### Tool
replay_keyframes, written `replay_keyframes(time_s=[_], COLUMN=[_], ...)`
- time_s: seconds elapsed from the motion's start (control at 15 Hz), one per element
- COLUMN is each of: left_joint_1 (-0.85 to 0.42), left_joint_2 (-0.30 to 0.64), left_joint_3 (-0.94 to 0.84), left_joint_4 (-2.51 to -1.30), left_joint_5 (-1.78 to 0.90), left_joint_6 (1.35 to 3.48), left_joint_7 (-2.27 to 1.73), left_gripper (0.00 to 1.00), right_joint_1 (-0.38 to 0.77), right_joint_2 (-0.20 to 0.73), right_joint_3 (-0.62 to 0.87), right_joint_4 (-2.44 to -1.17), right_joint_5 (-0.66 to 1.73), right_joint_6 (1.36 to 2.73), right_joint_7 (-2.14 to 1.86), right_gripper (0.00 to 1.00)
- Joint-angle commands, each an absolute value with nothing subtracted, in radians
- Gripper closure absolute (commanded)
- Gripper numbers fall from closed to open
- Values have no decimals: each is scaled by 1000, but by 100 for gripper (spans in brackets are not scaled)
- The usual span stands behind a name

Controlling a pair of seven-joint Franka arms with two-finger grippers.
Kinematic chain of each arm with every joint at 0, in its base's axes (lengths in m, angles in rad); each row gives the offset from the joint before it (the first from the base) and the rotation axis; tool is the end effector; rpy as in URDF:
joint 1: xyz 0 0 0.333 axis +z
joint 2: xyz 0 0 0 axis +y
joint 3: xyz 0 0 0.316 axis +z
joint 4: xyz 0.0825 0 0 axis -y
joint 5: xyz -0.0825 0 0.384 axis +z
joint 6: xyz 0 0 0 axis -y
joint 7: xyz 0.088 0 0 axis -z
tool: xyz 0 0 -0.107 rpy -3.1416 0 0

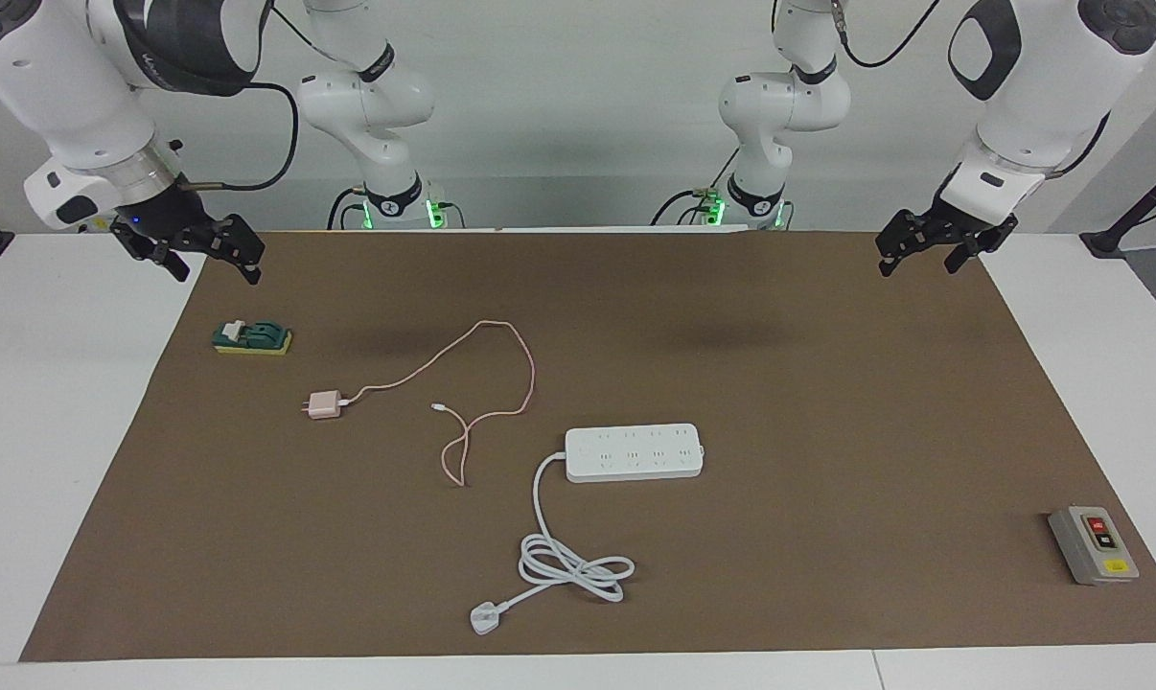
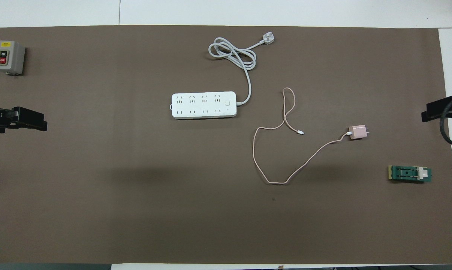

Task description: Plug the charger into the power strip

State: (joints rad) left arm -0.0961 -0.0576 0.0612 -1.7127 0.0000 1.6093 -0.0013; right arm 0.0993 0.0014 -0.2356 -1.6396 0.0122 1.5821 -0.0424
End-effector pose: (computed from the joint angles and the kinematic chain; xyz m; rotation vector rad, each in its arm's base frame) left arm 0.5365 -0.0179 0.5921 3.1376 -0.0530 -0.0721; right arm 0.5484 -0.0738 0.5923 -3.1198 0.1474 0.0899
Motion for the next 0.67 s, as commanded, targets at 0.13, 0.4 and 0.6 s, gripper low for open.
replay_keyframes(time_s=[0.13, 0.4, 0.6], left_joint_1=[-94, -94, -94], left_joint_2=[-83, -83, -83], left_joint_3=[63, 63, 63], left_joint_4=[-1738, -1738, -1738], left_joint_5=[-6, -6, -6], left_joint_6=[1618, 1618, 1618], left_joint_7=[9, 9, 9], left_gripper=[0, 0, 0], right_joint_1=[101, 127, 163], right_joint_2=[0, -8, -8], right_joint_3=[-229, -225, -225], right_joint_4=[-1640, -1663, -1661], right_joint_5=[15, 15, 14], right_joint_6=[1572, 1580, 1589], right_joint_7=[-38, -37, -35], right_gripper=[0, 0, 0])
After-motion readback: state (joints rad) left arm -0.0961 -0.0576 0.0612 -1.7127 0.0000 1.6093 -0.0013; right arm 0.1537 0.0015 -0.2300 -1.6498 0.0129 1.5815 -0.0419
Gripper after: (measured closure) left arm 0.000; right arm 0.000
